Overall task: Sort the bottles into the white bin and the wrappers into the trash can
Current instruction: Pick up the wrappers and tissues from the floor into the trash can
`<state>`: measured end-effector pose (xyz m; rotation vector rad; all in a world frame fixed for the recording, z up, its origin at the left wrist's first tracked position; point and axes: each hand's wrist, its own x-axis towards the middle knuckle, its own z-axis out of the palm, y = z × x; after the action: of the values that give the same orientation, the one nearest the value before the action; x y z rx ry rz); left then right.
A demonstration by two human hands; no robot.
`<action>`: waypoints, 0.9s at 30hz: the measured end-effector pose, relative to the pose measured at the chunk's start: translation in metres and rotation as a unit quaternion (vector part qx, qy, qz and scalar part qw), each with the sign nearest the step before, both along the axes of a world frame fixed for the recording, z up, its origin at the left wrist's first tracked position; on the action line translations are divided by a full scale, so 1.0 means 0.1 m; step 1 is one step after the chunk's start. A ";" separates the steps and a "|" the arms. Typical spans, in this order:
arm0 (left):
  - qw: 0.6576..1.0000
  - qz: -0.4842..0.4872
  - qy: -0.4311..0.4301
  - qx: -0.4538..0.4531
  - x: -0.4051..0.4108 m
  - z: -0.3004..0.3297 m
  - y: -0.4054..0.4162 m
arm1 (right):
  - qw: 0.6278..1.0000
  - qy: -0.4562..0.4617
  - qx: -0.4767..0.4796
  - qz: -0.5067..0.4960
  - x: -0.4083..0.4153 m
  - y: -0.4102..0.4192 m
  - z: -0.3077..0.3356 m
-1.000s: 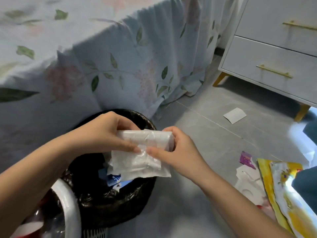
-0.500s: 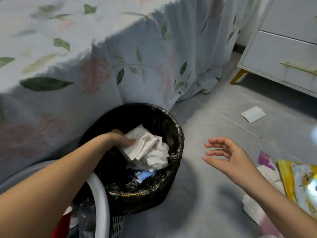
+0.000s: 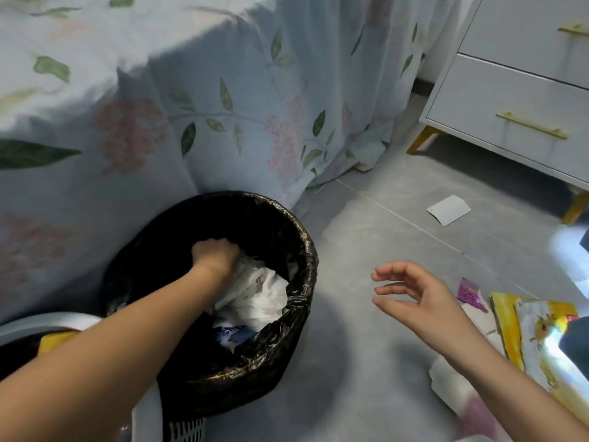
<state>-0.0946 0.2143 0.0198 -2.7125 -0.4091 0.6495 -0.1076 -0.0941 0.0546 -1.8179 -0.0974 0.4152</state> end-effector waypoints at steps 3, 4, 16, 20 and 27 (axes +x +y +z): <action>0.999 -0.004 -0.029 -0.041 0.07 0.32 0.04 | 1.000 0.003 -0.014 0.008 0.02 0.00 0.01; 0.997 -0.002 -0.045 -0.062 0.09 0.46 0.07 | 1.000 0.005 -0.021 0.012 0.02 -0.01 0.00; 0.854 0.030 -0.214 -0.473 0.48 1.71 -0.92 | 0.985 -0.003 -0.168 0.026 0.40 -0.28 -0.59; 0.750 0.131 -0.093 -0.642 0.66 1.10 -1.85 | 0.964 -0.051 -0.259 -0.015 0.92 -0.56 -0.83; 0.698 0.274 -0.017 -0.661 0.65 -0.06 -2.25 | 0.881 -0.024 -0.472 -0.019 1.86 -1.14 -1.37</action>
<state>-0.0297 -0.0102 0.0139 -3.9471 -1.1451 1.5151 0.0784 -0.2083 -0.0822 -2.7909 0.1384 0.4213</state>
